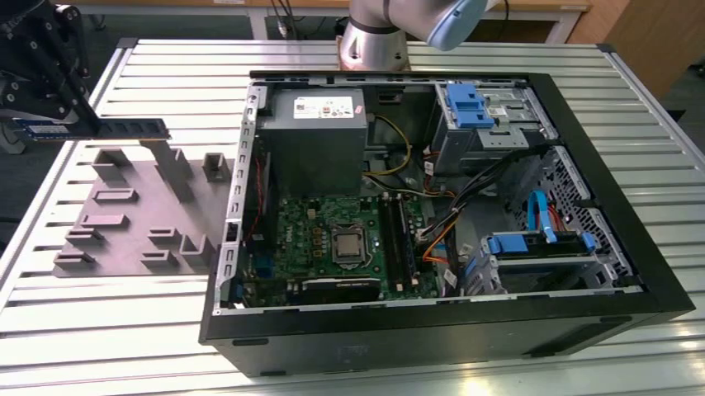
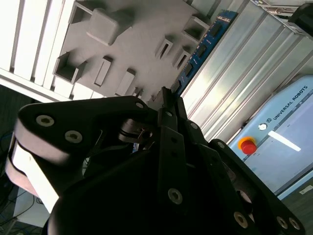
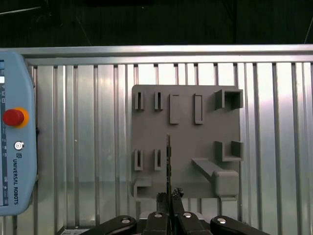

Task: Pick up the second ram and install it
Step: 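Pick up the second ram and move it above second insertion slot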

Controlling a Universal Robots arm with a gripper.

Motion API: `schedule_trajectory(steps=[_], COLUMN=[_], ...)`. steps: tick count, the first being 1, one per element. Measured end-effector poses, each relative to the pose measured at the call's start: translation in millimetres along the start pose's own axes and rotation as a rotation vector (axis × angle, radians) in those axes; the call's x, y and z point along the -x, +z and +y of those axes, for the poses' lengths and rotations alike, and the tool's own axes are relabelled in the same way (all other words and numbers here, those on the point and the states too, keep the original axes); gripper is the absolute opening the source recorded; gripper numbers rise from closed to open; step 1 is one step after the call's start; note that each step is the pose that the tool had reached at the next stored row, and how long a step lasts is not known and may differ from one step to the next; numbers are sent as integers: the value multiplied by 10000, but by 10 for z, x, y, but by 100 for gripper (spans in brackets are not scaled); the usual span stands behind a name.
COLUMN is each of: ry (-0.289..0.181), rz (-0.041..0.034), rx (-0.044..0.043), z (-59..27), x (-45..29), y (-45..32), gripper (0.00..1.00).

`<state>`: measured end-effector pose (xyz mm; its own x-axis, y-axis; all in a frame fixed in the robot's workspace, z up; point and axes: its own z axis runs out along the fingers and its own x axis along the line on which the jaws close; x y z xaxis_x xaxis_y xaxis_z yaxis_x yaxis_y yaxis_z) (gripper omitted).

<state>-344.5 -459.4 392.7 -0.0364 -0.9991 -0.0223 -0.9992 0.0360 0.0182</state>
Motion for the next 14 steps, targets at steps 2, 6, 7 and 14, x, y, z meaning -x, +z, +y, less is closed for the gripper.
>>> schedule_trajectory(steps=[2,6,7,14], ry=[0,0,0,1], rz=[0,0,0,-1], rx=[0,0,0,0], z=[-14,-46,-54,-100], x=[0,2,2,4], y=[0,-1,-1,-1], gripper=[14,14,14,14])
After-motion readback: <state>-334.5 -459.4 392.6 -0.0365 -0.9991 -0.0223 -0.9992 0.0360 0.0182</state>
